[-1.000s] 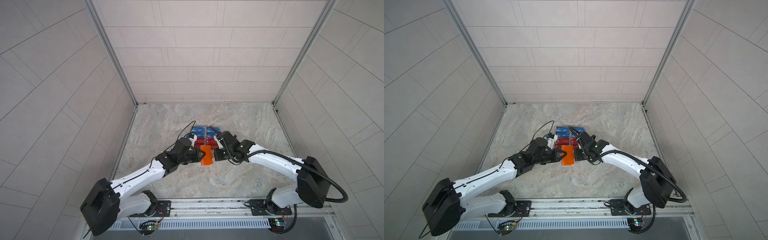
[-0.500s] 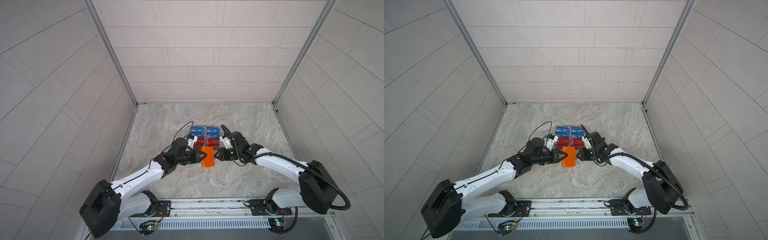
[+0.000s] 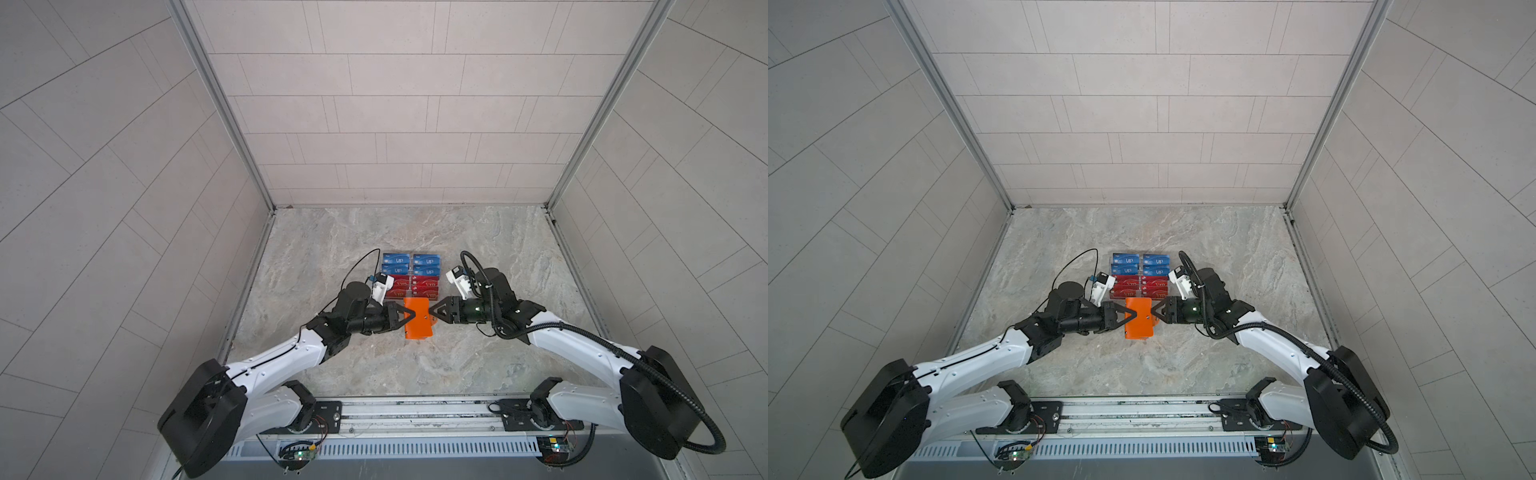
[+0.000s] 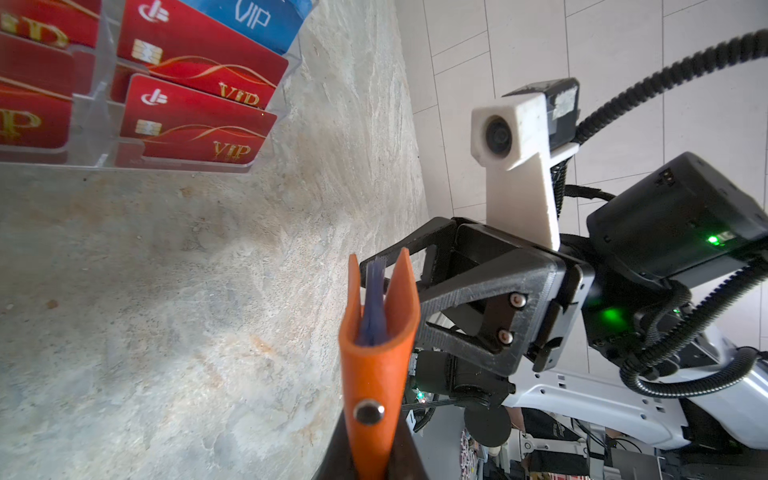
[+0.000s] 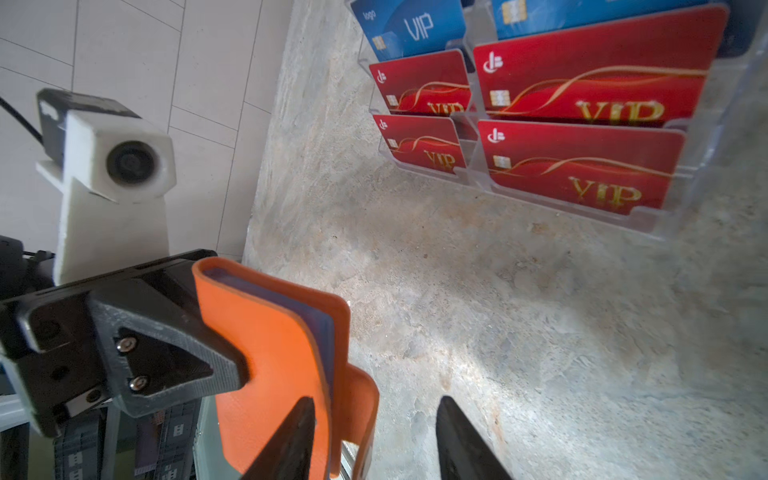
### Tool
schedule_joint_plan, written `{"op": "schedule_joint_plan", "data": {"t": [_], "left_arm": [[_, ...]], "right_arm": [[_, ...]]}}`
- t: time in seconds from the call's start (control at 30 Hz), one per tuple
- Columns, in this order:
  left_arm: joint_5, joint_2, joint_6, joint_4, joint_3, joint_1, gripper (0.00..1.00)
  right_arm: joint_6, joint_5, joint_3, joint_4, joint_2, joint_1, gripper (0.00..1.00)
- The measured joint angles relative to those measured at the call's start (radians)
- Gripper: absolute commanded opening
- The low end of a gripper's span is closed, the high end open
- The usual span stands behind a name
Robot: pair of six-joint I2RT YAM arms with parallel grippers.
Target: Put the credit cards into the card holder
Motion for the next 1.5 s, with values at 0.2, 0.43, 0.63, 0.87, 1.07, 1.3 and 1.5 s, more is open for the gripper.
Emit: {"op": "schedule_joint_plan", "data": {"t": [0.2,0.43,0.63,0.87,1.07,1.3,1.5], "left_arm": [[0.017,0.000,-0.017,0.032,-0.010,0.000,0.09],[0.030,-0.003,-0.037,0.065,-0.023,0.000,0.10],[0.040,-0.003,-0.037,0.065,-0.023,0.000,0.10],[0.044,-0.003,-0.045,0.078,-0.023,0.000,0.10],[0.047,-0.003,-0.060,0.106,-0.023,0.002,0.10],[0.050,0.007,-0.062,0.110,-0.023,0.005,0.10],[0.063,0.016,-0.067,0.132,-0.023,0.005,0.10]], "right_arm": [[0.003,-0.019,-0.050,0.021,-0.006,-0.019,0.51],[0.011,-0.038,-0.087,0.030,-0.012,-0.035,0.51],[0.022,-0.060,-0.087,0.056,-0.017,-0.035,0.50],[0.064,-0.099,-0.088,0.140,-0.015,-0.035,0.50],[0.097,-0.121,-0.089,0.171,-0.015,-0.043,0.50],[0.112,-0.151,-0.089,0.189,-0.020,-0.044,0.50],[0.119,-0.173,-0.089,0.195,-0.062,-0.044,0.50]]}}
